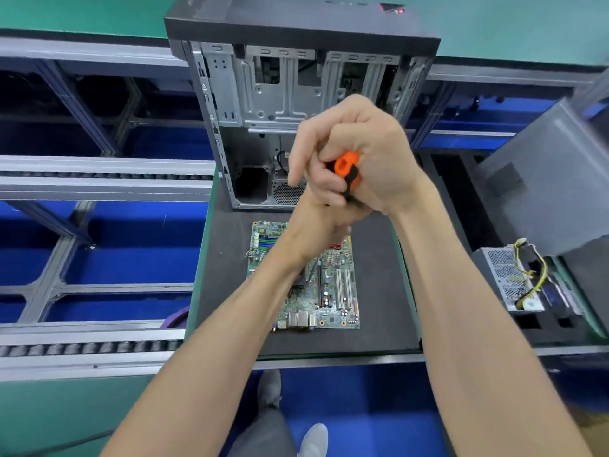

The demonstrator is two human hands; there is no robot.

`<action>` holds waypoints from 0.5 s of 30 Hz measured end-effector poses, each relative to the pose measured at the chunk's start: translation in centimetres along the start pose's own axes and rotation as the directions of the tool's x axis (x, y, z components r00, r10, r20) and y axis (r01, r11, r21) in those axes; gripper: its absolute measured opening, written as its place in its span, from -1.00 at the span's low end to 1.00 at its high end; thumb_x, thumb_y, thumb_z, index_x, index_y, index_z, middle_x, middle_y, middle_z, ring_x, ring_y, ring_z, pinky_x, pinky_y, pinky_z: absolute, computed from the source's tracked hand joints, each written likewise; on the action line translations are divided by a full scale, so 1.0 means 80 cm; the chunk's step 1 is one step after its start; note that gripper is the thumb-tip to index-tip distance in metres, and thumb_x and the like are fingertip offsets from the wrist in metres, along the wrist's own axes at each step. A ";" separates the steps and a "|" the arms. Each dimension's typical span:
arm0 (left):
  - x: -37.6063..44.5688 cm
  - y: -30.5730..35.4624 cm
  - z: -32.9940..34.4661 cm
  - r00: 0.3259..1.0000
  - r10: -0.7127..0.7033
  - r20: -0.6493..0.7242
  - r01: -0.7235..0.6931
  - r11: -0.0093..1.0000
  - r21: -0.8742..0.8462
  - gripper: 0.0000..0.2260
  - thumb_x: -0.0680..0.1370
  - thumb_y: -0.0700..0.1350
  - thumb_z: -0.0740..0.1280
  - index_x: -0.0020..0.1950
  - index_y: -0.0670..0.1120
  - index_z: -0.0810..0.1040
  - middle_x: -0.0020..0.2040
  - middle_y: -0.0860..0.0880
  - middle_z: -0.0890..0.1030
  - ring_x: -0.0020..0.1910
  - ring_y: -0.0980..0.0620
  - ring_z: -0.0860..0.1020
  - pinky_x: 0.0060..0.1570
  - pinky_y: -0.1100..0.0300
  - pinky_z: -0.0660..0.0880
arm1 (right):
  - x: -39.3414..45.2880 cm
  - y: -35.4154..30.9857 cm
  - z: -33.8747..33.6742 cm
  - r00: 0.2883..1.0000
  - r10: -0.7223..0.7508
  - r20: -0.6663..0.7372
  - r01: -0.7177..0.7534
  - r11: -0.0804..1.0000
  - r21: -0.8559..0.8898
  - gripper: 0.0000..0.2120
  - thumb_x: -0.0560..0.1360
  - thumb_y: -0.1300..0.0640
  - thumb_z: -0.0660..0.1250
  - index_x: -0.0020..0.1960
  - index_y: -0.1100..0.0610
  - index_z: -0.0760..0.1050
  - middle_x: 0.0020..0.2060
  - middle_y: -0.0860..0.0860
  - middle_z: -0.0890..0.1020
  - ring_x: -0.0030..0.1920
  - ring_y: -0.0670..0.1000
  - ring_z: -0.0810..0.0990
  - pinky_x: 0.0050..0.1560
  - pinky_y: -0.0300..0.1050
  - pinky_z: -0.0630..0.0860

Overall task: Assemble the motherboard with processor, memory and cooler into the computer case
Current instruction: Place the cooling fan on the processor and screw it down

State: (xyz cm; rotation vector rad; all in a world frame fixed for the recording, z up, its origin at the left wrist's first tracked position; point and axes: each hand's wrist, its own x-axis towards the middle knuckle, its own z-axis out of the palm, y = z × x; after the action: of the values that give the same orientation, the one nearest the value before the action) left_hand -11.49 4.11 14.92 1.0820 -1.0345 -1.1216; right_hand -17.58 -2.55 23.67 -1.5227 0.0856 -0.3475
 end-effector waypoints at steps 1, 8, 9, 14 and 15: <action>0.001 0.002 -0.001 0.999 -0.021 0.035 0.021 1.000 -0.005 -0.66 0.36 -0.25 0.33 -0.50 0.09 0.32 -0.58 0.19 0.19 -0.61 0.24 0.10 -0.52 0.42 0.12 | 0.001 0.001 -0.003 1.000 0.006 0.010 -0.006 1.000 0.022 -0.63 0.31 0.47 -0.01 -0.24 0.41 0.58 -0.63 0.09 0.35 -0.66 0.05 0.22 -0.47 -0.26 0.26; 0.005 -0.002 -0.022 0.989 -0.036 0.143 0.053 0.992 -0.115 -0.74 0.19 -0.23 0.27 -0.53 0.11 0.30 -0.55 0.20 0.16 -0.57 0.22 0.06 -0.46 0.37 0.05 | 0.014 0.020 0.025 0.855 -0.096 -0.510 0.095 0.995 -0.028 -0.75 0.27 0.39 0.08 -0.49 0.30 0.47 -0.68 0.03 0.27 -0.65 -0.03 0.11 -0.44 -0.30 0.16; 0.004 -0.004 -0.022 0.994 -0.026 0.106 0.034 0.997 -0.073 -0.72 0.17 -0.27 0.24 -0.50 0.13 0.31 -0.57 0.22 0.20 -0.58 0.26 0.11 -0.52 0.38 0.10 | 0.015 0.025 0.033 0.738 -0.175 -0.652 0.100 0.984 -0.150 -0.76 0.27 0.37 0.12 -0.52 0.27 0.46 -0.68 0.01 0.30 -0.65 -0.02 0.18 -0.44 -0.29 0.19; -0.002 -0.007 -0.013 0.991 0.131 -0.032 -0.120 0.966 0.228 -0.75 0.35 -0.32 0.13 -0.25 0.05 0.34 -0.29 0.12 0.35 -0.40 0.51 0.42 -0.33 0.59 0.35 | 0.013 0.040 0.047 0.276 -0.482 -0.832 0.016 0.868 -0.497 -0.72 0.33 0.38 0.18 -0.52 0.20 0.48 -0.63 -0.11 0.43 -0.54 -0.08 0.44 -0.41 -0.24 0.31; -0.003 -0.007 -0.012 0.987 0.162 -0.018 -0.152 0.952 0.268 -0.76 0.38 -0.31 0.15 -0.22 0.05 0.35 -0.27 0.12 0.36 -0.33 0.55 0.42 -0.27 0.60 0.35 | 0.013 0.040 0.046 0.265 -0.485 -0.834 0.005 0.865 -0.501 -0.71 0.33 0.38 0.19 -0.51 0.19 0.48 -0.62 -0.13 0.44 -0.53 -0.09 0.45 -0.41 -0.25 0.31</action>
State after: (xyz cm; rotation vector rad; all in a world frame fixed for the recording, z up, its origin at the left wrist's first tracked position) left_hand -10.67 4.38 14.18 1.2047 -1.2419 -0.8458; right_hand -15.06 0.75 20.90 -1.5157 0.9480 -1.6181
